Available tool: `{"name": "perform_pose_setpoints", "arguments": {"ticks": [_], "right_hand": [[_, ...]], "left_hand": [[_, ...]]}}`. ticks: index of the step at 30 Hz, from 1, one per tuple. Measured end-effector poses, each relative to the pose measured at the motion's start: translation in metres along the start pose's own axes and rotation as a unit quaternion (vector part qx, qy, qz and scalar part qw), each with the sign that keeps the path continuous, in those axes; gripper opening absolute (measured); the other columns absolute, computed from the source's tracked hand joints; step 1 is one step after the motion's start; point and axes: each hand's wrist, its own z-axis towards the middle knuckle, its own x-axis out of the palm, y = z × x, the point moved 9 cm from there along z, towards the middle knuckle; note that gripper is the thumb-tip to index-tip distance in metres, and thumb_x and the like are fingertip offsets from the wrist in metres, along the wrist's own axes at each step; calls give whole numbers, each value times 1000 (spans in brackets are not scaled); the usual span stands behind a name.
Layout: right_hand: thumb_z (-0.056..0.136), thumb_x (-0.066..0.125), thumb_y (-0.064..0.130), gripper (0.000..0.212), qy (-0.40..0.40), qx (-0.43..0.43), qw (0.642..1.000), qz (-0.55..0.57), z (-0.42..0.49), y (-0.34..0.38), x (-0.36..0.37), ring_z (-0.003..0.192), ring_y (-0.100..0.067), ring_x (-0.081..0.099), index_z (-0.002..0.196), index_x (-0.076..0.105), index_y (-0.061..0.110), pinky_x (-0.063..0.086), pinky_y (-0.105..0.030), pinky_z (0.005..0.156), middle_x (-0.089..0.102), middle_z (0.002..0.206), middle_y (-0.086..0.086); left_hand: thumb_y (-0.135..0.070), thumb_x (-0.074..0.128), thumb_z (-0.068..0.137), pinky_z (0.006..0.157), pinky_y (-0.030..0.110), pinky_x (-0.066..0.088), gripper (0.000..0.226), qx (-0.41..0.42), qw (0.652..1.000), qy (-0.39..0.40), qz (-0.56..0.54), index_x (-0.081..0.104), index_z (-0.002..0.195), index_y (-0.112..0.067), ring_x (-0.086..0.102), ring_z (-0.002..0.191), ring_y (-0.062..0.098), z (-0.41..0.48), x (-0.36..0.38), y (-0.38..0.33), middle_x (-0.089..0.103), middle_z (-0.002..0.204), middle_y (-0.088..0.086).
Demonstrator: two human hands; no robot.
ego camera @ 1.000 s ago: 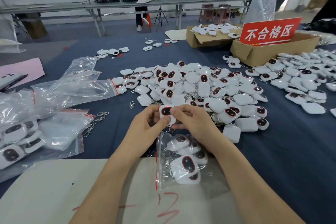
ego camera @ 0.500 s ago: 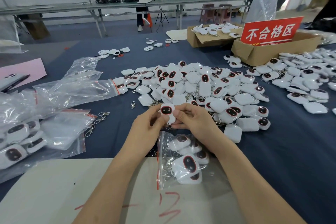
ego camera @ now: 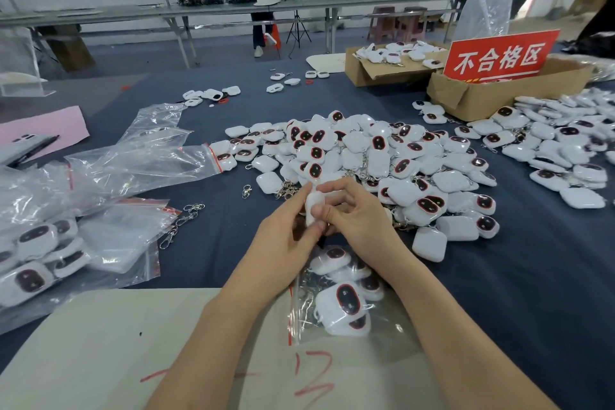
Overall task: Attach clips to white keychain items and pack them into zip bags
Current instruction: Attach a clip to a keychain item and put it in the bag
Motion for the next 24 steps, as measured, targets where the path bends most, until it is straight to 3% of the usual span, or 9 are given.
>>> {"name": "perform_pose_setpoints", "arguments": {"ticks": [3, 8, 10, 14, 18, 24], "right_hand": [[93, 67, 6, 21, 13, -5, 1000, 9, 0, 0, 1, 76, -21, 71, 106, 64, 23, 60, -25, 68, 72, 95, -18], [88, 72, 0, 36, 46, -5, 998, -31, -1, 0, 7, 71, -16, 73, 109, 64, 28, 58, -22, 69, 75, 87, -4], [88, 72, 1, 31, 32, 8, 999, -34, -1, -3, 6, 67, -17, 73, 103, 64, 27, 58, -21, 66, 75, 77, 0], [91, 69, 0, 22, 12, 29, 999, -7, 0, -9, 5, 59, -15, 71, 94, 66, 22, 60, -24, 63, 69, 64, 1], [92, 66, -1, 22, -4, 36, 999, 21, 2, -11, 3, 57, -12, 69, 86, 69, 20, 60, -24, 58, 69, 58, 2], [92, 67, 0, 23, -6, 40, 999, 22, 3, -13, 3, 59, -13, 70, 81, 69, 19, 59, -24, 57, 69, 65, -1]], "left_hand": [[-15, 61, 100, 81, 15, 54, 46, -41, 997, -33, -50, 51, 135, -45, 75, 87, 7, 3, -8, 11, 76, 103, -13], [-11, 59, 101, 71, 20, 57, 40, -69, 993, -53, -75, 61, 113, -48, 76, 76, 12, 5, -14, 15, 78, 88, -8], [-15, 60, 100, 69, 30, 57, 33, -83, 993, -60, -65, 62, 109, -48, 75, 74, 17, 4, -15, 18, 78, 84, -7], [-21, 60, 101, 74, 56, 55, 24, -96, 991, -59, -69, 64, 103, -44, 68, 80, 46, 4, -15, 20, 77, 81, 7], [-17, 58, 102, 80, 60, 57, 27, -104, 989, -54, -85, 65, 98, -42, 72, 77, 41, 4, -14, 20, 77, 80, 7], [-16, 58, 103, 74, 61, 58, 29, -99, 988, -57, -100, 66, 91, -40, 74, 70, 35, 4, -13, 19, 77, 77, 9]]}}
